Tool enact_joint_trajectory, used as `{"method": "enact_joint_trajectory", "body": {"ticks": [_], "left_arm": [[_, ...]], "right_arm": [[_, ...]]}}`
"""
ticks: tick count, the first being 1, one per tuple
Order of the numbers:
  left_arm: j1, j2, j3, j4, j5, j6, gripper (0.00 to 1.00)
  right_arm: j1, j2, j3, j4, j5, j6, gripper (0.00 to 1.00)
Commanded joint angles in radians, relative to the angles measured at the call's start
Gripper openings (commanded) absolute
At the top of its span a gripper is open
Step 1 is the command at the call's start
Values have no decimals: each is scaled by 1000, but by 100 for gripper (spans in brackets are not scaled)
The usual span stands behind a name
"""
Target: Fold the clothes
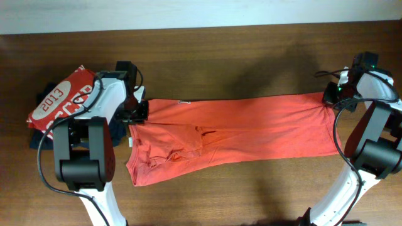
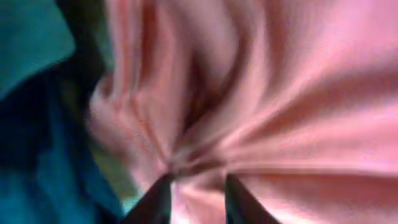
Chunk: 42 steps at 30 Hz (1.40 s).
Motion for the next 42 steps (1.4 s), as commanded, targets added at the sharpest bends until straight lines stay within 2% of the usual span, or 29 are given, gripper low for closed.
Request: {"method": "enact_joint_trajectory", "body": {"ticks": [1,2,4,9,12,15,17,20,26,31,42], "left_arm": [[8,-1,156,-107,40,-2,30],[8,-1,192,-139,40,-2,30],[8,-1,281,-211,40,-2,30],[8,-3,496,-363,40,-2,31],[8,-14,621,-445,40,-2,32],[8,-33,716,-503,48,-2,37],[8,-53,769,-535,76,-2,39],[8,-85,807,-542,107,-2,44],[8,-130,813,-550,108,-2,57],[8,-132,813,-568,108,-2,58],[8,-132,813,-560,104,-2,61]], "right_arm": [[-34,4,-2,-25,-19,16,4],[-40,-3,4,-35,-48,16,4],[-54,-20,20,-58,-121,15,12],[-115,-80,55,-93,-389,8,64],[-171,-112,55,-96,-500,8,72],[-233,-121,55,-130,-509,-23,83],[-269,-116,51,-174,-492,-122,86],[-301,-113,32,-188,-480,-183,87],[-309,-113,0,-211,-489,-314,99],[-291,-94,-52,-193,-483,-390,99],[-283,9,-91,-188,-476,-426,99]]}}
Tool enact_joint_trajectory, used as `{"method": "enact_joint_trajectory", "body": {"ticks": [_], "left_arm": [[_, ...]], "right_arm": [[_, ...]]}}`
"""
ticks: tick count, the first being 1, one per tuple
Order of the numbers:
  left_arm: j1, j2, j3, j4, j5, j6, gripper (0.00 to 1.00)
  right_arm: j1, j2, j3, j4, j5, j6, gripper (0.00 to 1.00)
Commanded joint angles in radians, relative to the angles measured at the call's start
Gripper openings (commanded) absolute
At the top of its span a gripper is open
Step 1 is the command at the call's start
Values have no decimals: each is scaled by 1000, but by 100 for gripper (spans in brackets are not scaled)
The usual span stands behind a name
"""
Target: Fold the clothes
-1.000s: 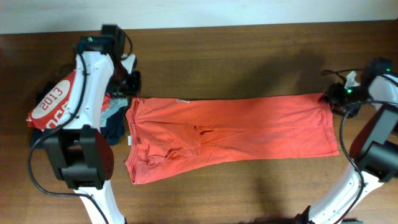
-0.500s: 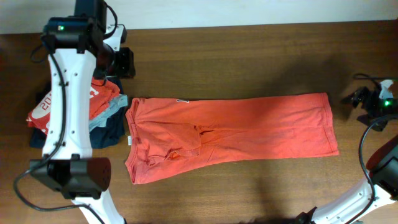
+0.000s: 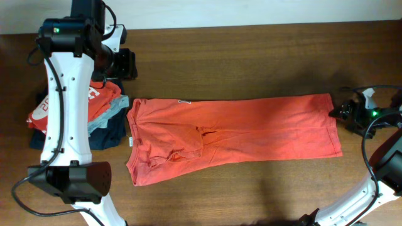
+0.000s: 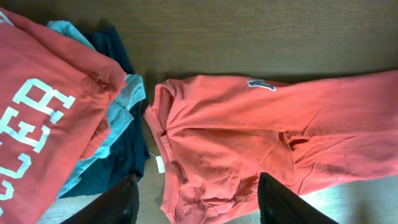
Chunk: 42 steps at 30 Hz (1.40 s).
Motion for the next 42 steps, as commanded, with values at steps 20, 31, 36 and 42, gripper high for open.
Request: {"method": "enact_joint_trajectory", "body": {"ticks": [20,31,36,42], "left_arm": [[6,-16,14,10,11,-3,61],[6,-16,14,-7,19,-3,61],[6,-16,14,-9,19,-3,61],[6,-16,14,-18,19,-2,61]], "right_arm": [[143,82,-144,38,166,92,78],[70,83,-148,34,148,95,60],[68,83,-148,11,146,122,32],[68,76,-124,2,146,159,12]]}}
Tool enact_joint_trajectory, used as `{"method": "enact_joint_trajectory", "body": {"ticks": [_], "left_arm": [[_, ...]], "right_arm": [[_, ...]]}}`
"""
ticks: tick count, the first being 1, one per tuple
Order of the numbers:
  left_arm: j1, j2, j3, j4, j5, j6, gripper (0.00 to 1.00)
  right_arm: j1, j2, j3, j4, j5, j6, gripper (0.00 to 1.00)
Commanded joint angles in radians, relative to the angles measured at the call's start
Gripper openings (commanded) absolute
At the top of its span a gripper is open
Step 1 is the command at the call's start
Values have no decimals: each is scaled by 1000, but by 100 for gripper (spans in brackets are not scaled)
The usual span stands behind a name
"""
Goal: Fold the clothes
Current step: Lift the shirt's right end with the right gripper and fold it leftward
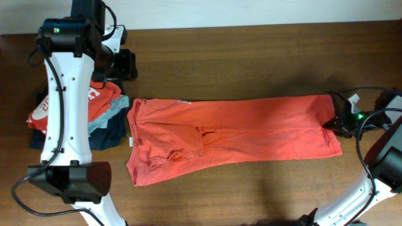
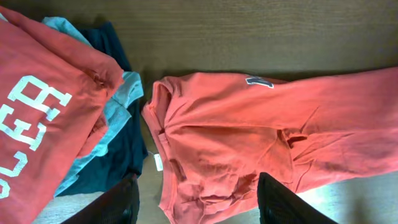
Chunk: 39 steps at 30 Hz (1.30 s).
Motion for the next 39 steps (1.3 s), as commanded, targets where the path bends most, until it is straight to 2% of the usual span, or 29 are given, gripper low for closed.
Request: {"method": "enact_joint_trajectory", "body": {"ticks": [1,10,17,25,30,33,34,39], "left_arm": [[6,-16,14,-8,11,-2,61],[6,-16,14,-23,11,-2,60],[8,-18,19,-29,11,-3,59],[58,-30,203,-55,11,-2,60],[81,-40,352,-58,11,-2,61],[81,-50,410,-58,11,-2,61],[81,-62,428,-61,11,-2,61],[81,-86,431,-68,11,18,62]], "right_arm": [[8,66,-6,-21,116,43,4],[-13,0,224,-113,183,168,4],[-15,-27,582,-365,415,191,4],[19,-66,923,-597,417,195,4],[139,-129,960,-632,404,191,4],[261,-130,952,-645,408,191,4],[344,-130,924,-644,413,191,4],[552,-130,834,-639,467,199,4]]}}
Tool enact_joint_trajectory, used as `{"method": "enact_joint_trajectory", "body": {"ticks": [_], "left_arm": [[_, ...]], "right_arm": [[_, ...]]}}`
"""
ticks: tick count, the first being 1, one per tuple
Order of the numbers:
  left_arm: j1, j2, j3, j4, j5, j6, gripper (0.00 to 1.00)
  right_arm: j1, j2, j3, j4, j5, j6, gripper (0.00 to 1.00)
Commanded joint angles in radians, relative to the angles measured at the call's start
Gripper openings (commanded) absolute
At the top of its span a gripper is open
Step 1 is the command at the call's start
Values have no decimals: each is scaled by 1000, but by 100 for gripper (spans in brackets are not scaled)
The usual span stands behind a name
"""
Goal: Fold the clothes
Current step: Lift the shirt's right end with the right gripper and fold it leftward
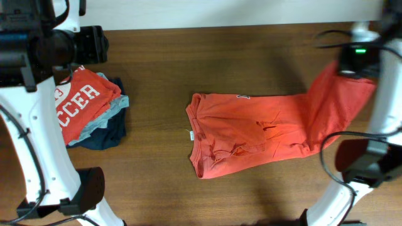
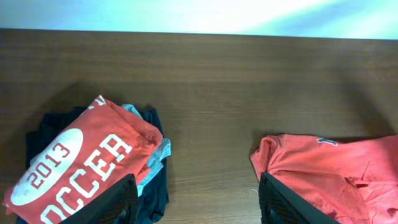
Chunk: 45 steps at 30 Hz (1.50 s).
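Note:
Orange pants [image 1: 251, 129] lie in the middle of the table with the waist to the left. Their leg ends [image 1: 336, 94] rise off the table to my right gripper [image 1: 353, 61], which is shut on them high at the right. My left gripper [image 1: 99, 45] hangs high over the far left of the table, well away from the pants. In the left wrist view it [image 2: 199, 205] is open with only bare wood between its fingers [image 2: 118, 202]; the pants' waist [image 2: 323, 168] shows to their right.
A pile of folded clothes [image 1: 88, 107] sits at the left, topped by a red shirt with white lettering [image 2: 74, 168] over light blue and dark navy pieces. The brown wooden table [image 1: 188, 69] ends at a white wall along the back.
My right gripper went from table level at the leg hem to high above the table, with the leg ends hanging from it. The waist now lies further right. My left gripper sits higher and further left.
First both grippers were at the ends of the stretched pants, the left shut on the waist. Then the left was open above the pile and the right lay off the hem. The right then reached the hem, and now holds it up.

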Motion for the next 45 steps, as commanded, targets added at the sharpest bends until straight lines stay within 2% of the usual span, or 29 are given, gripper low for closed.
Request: {"method": "enact_joint_trajectory", "body": {"ticks": [1,5,9,15,20,32,36,43,44,45], "left_arm": [[2,-30,14,-10,10,21,62],[2,-32,14,-21,3,21,62],[2,-32,14,-20,3,21,62],[2,-32,14,-20,3,21,62],[2,-32,14,-19,3,21,62],[2,-32,14,-19,3,21,62],[2,-32,14,-19,3,21,62],[2,-32,14,-20,3,21,62],[2,-32,14,-20,3,21,62],[2,-32,14,-20,3,21,62]], "right_arm": [[161,-9,-74,1,63,22,4],[316,-9,-162,17,63,37,4],[478,-9,-294,106,66,92,4],[632,-9,-467,241,66,187,4],[737,-9,-517,290,55,232,4],[787,-9,-517,244,11,324,4],[790,-9,-517,261,-64,325,4],[803,-9,-517,316,-82,390,4],[806,-9,-517,321,-86,396,7],[808,-9,-517,322,-87,403,18]]}}
